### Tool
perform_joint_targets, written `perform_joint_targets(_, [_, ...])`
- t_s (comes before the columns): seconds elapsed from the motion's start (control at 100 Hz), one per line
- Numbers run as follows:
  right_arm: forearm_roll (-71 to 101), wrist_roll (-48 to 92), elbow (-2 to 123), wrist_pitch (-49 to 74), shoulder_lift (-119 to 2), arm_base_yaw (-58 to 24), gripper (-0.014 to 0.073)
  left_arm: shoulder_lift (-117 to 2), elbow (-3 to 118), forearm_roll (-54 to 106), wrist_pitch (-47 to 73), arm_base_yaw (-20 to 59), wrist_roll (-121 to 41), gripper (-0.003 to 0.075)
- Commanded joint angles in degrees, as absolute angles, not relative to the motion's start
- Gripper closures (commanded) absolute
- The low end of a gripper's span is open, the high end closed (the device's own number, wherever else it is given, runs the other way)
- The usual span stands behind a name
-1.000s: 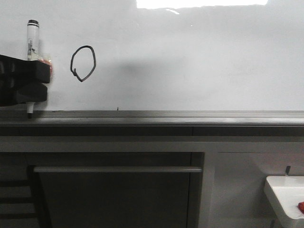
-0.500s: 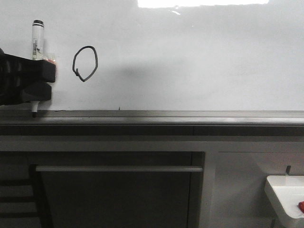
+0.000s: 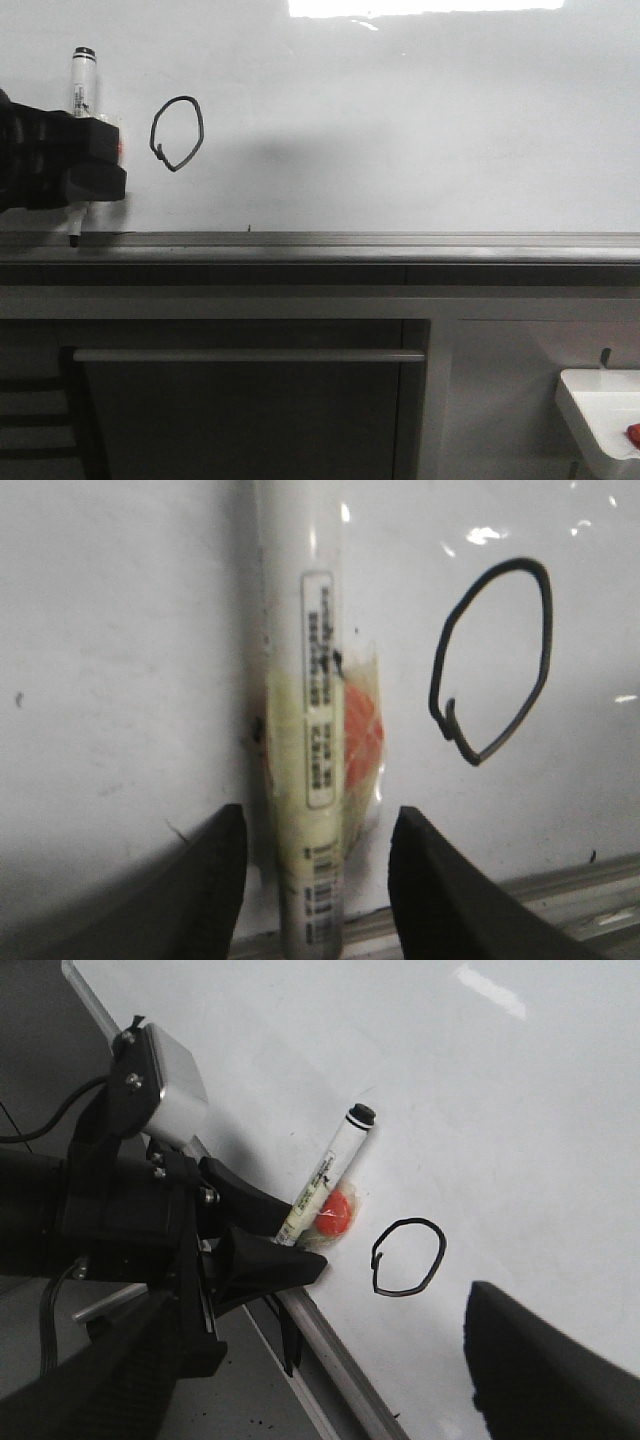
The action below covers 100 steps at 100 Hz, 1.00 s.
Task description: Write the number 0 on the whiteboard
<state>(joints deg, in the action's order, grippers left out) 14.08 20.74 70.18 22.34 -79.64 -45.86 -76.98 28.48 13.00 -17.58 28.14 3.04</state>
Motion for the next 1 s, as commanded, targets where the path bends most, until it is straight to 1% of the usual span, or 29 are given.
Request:
perform_joint_targets(0.0, [14.37, 21.02, 72.13, 18.96, -77.53, -45.34, 0.0074, -73.83, 30.36, 13.96, -21.8, 27.77, 1.84, 0.0393])
perform_joint_targets(0.18, [14.37, 21.02, 72.13, 20.79, -77.18, -44.93, 0.0083, -68.16, 30.36, 13.96, -19.21, 27.77, 0.0, 0.0393])
perform_joint_targets(0.21, [14.37, 21.02, 72.13, 21.29, -77.17, -44.54, 0.0099, -67.26, 30.36, 13.96, -18.76, 27.77, 0.0, 0.0394])
perform_joint_targets(0.26, [14.37, 21.02, 72.13, 21.77, -76.72, -44.05, 0.0156, -65.75, 30.36, 13.96, -18.37, 27.66, -0.35, 0.0395])
perform_joint_targets(0.3, [14.37, 21.02, 71.82, 21.87, -76.01, -43.5, 0.024, -64.35, 30.36, 13.96, -17.79, 27.66, -1.43, 0.0399])
perform_joint_targets(0.31, [14.37, 21.02, 71.55, 21.87, -75.88, -43.48, 0.0276, -64.09, 30.36, 13.96, -17.7, 27.66, -1.58, 0.0402])
perform_joint_targets(0.33, [14.37, 21.02, 71.45, 21.75, -75.37, -43.18, 0.0316, -63.3, 30.36, 13.96, -17.27, 27.66, -1.59, 0.0417])
perform_joint_targets(0.34, [14.37, 21.02, 71.2, 21.75, -75.04, -43.15, 0.0358, -62.74, 30.36, 14.11, -17.14, 27.66, -1.59, 0.0423])
perform_joint_targets(0.35, [14.37, 21.02, 70.95, 21.75, -74.69, -42.99, 0.0403, -62.2, 30.36, 14.28, -16.86, 27.46, -1.59, 0.044])
perform_joint_targets(0.37, [14.37, 21.02, 70.68, 21.75, -74.29, -42.59, 0.0449, -61.63, 30.36, 14.47, -16.51, 27.36, -1.59, 0.0472])
perform_joint_targets(0.38, [14.37, 21.02, 70.37, 21.75, -74.05, -42.56, 0.0496, -61.34, 30.36, 14.48, -16.34, 27.39, -1.59, 0.0485])
perform_joint_targets(0.39, [14.37, 21.02, 70.22, 21.61, -73.57, -42.41, 0.0519, -60.77, 30.36, 14.48, -16.16, 27.17, -1.59, 0.0498])
perform_joint_targets(0.4, [14.37, 21.02, 69.88, 21.51, -73.12, -42.12, 0.0565, -60.17, 30.36, 14.48, -15.69, 27.11, -1.59, 0.0543])
perform_joint_targets(0.41, [14.37, 21.02, 69.67, 21.51, -72.88, -42.12, 0.0588, -59.87, 30.36, 14.48, -15.69, 27.11, -1.59, 0.0543])
perform_joint_targets(0.44, [14.37, 21.02, 68.8, 21.07, -71.87, -41.74, 0.0672, -58.58, 30.36, 14.48, -14.99, 26.71, -1.59, 0.0625])
perform_joint_targets(0.45, [14.37, 21.02, 68.27, 20.93, -71.6, -41.65, 0.0663, -58.25, 30.36, 14.48, -14.88, 26.69, -1.59, 0.0642])
perform_joint_targets(0.47, [14.37, 21.02, 67.72, 20.55, -70.74, -41.49, 0.0657, -56.91, 30.36, 14.08, -14.48, 26.42, -1.83, 0.071])
perform_joint_targets(0.49, [14.37, 21.02, 66.84, 20.09, -69.8, -41.32, 0.0652, -56.21, 30.36, 13.82, -14.34, 26.27, -2.03, 0.0742])
perform_joint_targets(0.61, [12.25, 21.02, 59.79, 14.54, -63.01, -41.05, 0.0648, -49.83, 29.93, 11.89, -14.03, 25.78, -3.89, 0.0741])
perform_joint_targets(0.8, [11.14, 21.02, 43.33, 2.84, -47.98, -41.05, 0.0648, -38.05, 25.79, 9.92, -14.41, 25.78, -7.2, 0.0741])
perform_joint_targets(0.99, [11.14, 21.02, 29.34, 0.38, -34.48, -40.51, 0.0648, -26.59, 20.31, 6.9, -12.36, 25.78, -7.54, 0.0741])
